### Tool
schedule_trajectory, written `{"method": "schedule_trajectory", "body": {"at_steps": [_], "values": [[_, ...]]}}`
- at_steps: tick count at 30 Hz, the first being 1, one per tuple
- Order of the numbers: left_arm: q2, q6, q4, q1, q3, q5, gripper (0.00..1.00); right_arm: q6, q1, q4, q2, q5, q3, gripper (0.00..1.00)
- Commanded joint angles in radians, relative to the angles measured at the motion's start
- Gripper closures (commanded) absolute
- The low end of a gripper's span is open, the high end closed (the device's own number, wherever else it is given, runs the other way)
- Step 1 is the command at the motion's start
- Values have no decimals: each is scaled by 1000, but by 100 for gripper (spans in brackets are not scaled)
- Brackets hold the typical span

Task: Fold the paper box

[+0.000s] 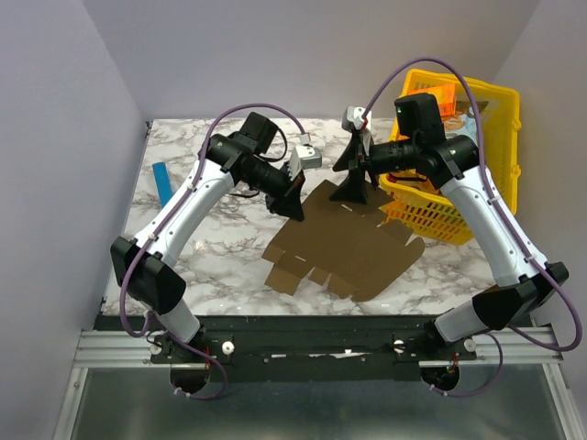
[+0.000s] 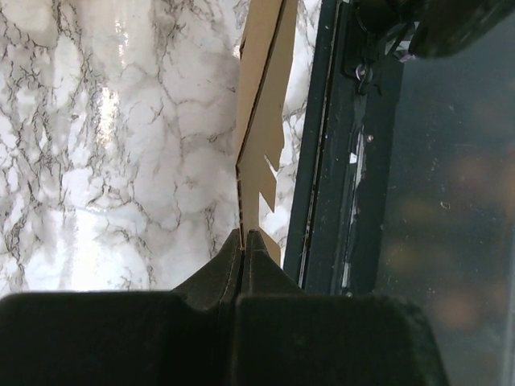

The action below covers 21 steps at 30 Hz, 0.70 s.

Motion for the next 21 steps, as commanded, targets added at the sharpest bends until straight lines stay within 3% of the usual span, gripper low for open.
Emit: {"method": "schedule_trajectory", "body": {"at_steps": [1,7,21], "values": [[17,-1,-19,-20,15,-12,100,14,8,53,-25,-26,-68,14],[26,1,-13,-46,-4,-24,100,34,14,137,-54,-14,-163,16],[13,2,5,-66,-37,-38,100,52,14,186,-77,-84,-197,61]]}}
